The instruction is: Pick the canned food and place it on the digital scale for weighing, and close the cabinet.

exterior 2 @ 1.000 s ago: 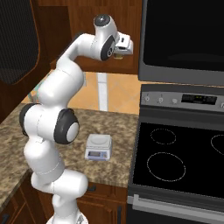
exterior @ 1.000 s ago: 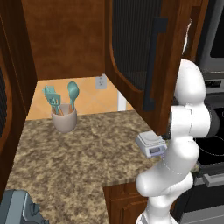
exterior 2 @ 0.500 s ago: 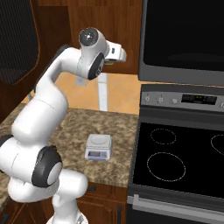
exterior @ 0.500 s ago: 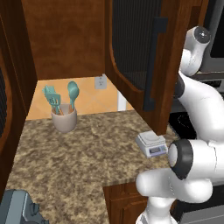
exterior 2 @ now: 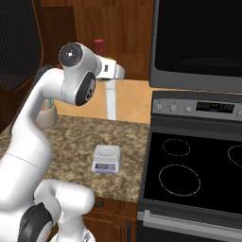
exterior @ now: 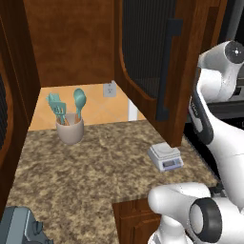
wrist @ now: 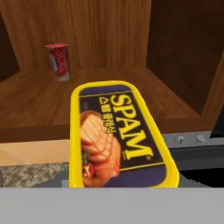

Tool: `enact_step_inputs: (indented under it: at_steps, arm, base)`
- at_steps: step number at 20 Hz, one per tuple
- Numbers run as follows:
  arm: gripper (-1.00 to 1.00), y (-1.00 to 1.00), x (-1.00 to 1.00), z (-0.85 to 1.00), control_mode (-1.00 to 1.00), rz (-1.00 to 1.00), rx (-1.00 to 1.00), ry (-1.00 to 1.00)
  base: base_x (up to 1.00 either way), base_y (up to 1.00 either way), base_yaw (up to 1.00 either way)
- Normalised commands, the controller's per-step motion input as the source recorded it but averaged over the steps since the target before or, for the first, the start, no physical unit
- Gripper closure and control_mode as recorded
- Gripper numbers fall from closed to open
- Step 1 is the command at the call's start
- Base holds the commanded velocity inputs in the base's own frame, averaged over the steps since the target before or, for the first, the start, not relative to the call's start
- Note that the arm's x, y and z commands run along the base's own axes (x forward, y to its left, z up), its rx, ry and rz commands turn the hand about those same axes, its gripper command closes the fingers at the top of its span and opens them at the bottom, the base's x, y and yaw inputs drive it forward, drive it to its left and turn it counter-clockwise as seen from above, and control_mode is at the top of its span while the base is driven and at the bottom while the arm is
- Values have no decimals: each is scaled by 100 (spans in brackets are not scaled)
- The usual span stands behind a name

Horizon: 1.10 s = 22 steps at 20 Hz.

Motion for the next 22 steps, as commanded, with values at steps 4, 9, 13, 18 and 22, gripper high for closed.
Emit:
enact_step_inputs:
  at_steps: [4, 9, 13, 18, 22]
  arm:
    - [100, 0, -100, -1, -100, 4, 0, 1]
    - [100, -2, -99, -21, -100, 21, 0, 5]
    - [100, 0, -62, -59, -100, 37, -10, 17]
    - [100, 2, -17, -90, -100, 35, -9, 11]
    - [100, 19, 42, -99, -100, 40, 0, 1]
  base:
    - [0, 0, 0]
    - [0, 0, 0]
    - [0, 0, 0]
    - [0, 0, 0]
    - [0, 0, 0]
